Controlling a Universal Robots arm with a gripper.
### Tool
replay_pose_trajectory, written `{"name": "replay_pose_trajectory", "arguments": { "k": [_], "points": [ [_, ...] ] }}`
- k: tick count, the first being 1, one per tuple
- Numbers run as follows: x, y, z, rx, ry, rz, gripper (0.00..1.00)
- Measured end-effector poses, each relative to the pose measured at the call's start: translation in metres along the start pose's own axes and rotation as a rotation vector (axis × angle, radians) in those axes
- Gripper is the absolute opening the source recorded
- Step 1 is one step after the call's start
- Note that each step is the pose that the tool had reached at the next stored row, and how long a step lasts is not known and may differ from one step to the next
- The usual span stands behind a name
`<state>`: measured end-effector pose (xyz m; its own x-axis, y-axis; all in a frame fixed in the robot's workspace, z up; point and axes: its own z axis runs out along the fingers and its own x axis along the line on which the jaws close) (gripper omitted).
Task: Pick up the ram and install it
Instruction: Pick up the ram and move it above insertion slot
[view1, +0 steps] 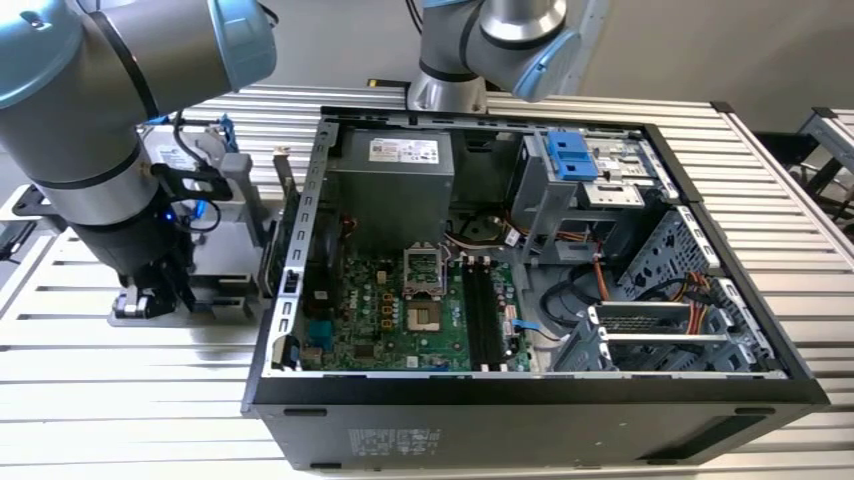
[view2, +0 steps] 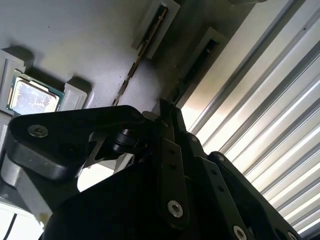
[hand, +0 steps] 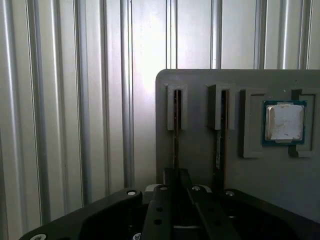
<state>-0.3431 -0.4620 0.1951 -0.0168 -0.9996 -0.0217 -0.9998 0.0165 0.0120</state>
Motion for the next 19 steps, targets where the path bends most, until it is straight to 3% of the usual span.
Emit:
{"name": "replay_pose_trajectory", "arguments": {
  "k": [19],
  "points": [
    [0.0006,0.0000,-0.0001,0.0001,0.0000,0.000,0.00]
  ]
}}
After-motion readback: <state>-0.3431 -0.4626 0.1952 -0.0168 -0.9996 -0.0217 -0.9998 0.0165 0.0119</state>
